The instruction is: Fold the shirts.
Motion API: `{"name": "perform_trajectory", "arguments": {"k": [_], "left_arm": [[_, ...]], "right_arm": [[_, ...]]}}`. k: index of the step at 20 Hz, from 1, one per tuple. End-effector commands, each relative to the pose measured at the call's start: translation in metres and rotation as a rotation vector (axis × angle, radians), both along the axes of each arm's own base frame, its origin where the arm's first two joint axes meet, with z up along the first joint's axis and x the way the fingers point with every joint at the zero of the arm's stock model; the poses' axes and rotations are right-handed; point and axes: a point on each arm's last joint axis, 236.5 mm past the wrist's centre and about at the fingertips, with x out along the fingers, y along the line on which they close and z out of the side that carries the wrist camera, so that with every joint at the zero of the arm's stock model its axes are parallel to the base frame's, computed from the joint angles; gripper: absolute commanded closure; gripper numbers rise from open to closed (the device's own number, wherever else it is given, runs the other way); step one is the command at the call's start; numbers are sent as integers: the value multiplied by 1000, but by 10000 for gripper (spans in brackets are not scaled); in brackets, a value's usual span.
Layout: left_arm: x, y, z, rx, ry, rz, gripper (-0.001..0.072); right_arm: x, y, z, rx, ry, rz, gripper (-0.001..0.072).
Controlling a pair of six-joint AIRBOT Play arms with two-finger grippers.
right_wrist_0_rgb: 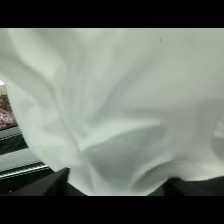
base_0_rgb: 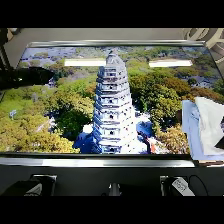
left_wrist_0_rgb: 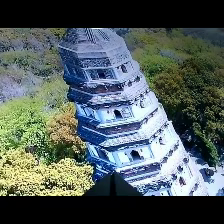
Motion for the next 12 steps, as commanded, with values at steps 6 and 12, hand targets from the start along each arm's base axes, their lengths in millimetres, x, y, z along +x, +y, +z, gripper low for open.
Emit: {"name": "perform_trajectory", "arguments": {"k": [6, 12], "left_arm": [[15, 0, 92, 117, -219, 23, 683], [58, 54, 2, 434, 151, 203, 659]], "right_arm": [[142, -96, 260, -645, -826, 25, 39], [199, 70, 214, -262, -703, 412, 43]]}}
